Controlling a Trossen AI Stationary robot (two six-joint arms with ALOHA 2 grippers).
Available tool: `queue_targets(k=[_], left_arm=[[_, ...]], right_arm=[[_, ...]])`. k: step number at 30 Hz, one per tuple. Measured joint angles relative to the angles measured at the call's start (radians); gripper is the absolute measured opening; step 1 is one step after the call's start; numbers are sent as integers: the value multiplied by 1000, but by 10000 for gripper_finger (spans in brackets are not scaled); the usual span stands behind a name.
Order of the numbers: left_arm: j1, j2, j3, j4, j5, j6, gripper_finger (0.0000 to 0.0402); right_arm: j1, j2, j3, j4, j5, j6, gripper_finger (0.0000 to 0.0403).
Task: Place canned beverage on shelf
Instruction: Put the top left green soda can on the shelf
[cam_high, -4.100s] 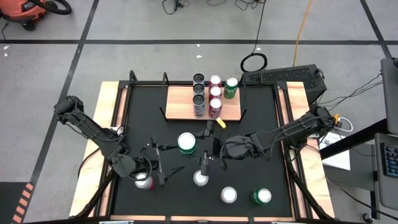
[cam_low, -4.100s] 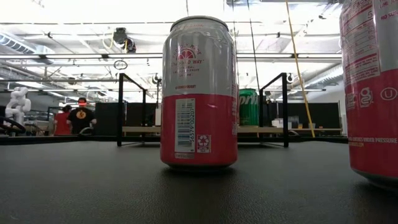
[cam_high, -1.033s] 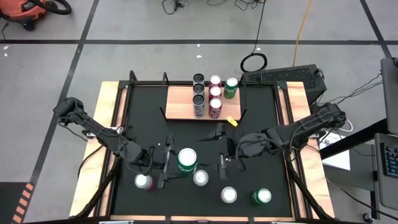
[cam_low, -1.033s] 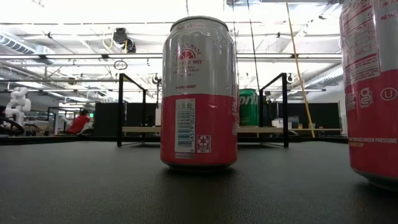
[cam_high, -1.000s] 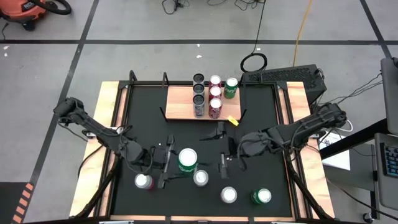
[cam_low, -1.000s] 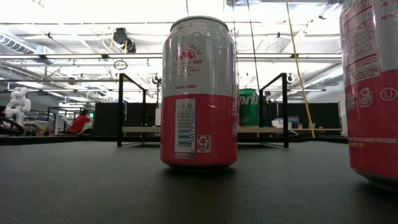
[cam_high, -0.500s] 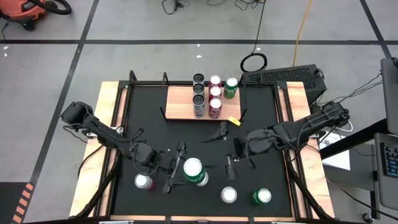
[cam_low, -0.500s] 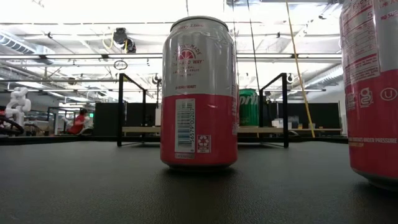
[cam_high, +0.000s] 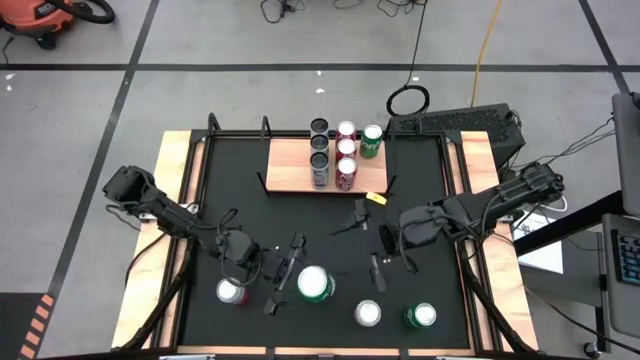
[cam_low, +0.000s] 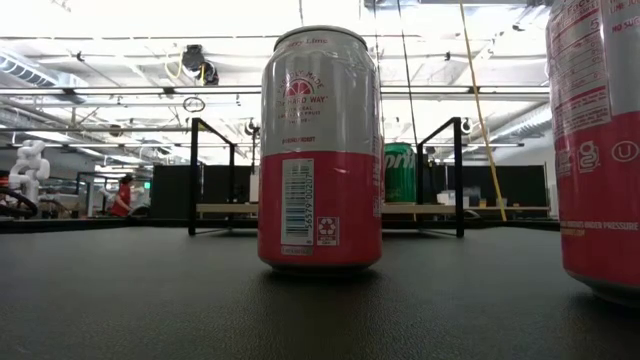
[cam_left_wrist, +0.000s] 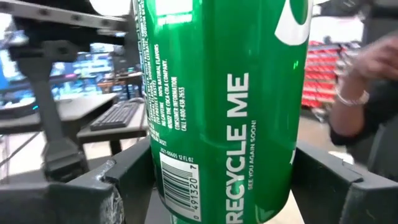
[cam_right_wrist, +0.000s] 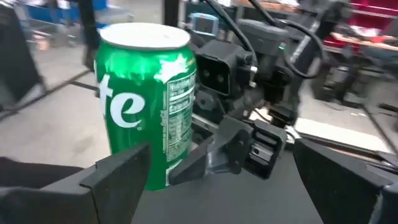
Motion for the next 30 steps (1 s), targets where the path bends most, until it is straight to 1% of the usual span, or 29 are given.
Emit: queue_targets(k=[3, 6, 16, 27, 30], left_arm=[[-1, 0, 0, -15, 30, 39, 295], [12, 0, 0, -26, 31, 45, 295], [56, 0, 1, -67, 27, 33, 295], [59, 0, 1, -77, 41, 33, 295], [59, 0, 1, -87, 42, 33, 295]], right_arm=[[-4, -1, 0, 1, -74, 7, 371], [-4, 1, 0, 17, -107, 23, 371], [-4, 28, 0, 117, -103, 51, 370], [-5, 38, 0, 120, -110, 73, 370], [-5, 38, 0, 107, -143, 84, 371]])
